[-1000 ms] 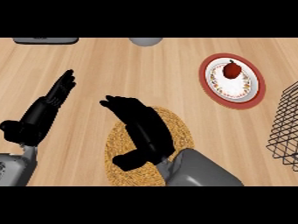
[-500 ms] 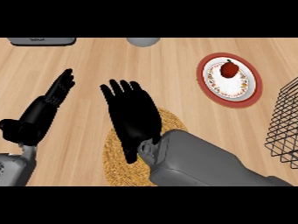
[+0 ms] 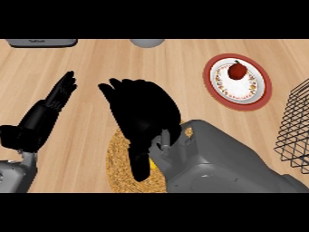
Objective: Pick the lemon from the placemat and place it in the basket
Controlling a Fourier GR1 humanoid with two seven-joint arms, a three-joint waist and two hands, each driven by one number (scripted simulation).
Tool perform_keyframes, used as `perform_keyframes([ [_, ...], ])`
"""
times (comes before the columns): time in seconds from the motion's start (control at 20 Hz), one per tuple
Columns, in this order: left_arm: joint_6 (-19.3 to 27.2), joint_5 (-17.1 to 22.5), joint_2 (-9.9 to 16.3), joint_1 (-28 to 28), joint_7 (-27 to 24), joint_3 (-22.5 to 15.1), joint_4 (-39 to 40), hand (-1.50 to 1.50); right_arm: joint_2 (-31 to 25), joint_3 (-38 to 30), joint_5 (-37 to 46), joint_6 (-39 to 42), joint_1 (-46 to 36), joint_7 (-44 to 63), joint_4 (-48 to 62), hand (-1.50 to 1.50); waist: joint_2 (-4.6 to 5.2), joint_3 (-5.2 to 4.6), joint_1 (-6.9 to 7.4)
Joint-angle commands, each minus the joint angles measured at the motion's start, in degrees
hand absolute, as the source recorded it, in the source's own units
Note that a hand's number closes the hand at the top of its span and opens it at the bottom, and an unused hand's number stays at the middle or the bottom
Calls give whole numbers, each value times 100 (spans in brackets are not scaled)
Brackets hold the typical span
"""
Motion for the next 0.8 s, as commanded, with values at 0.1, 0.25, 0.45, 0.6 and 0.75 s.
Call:
perform_keyframes([
  [0.1, 16, -108, -131, -161, 52, 22, 87, 0, -166, -31, -453, 771, 103, 1352, -644, -150, 20, 2, -32],
  [0.25, 26, -190, -262, 11, -1, -61, -51, 0, -384, -41, -237, 681, 285, 1096, -806, -150, 31, 4, 23],
  [0.45, -137, -197, -132, 72, -27, 156, -101, 0, -304, -84, 241, 283, 717, 634, -624, -150, 48, 5, 71],
  [0.6, -179, -294, -260, 130, -212, 162, 29, 0, 61, 321, 840, -144, 1209, 369, -610, -150, 55, 4, 73],
  [0.75, -223, -332, -265, 51, -108, 233, 21, 0, -593, 322, 1325, -297, 2051, -680, -767, -150, 61, 7, 53],
])
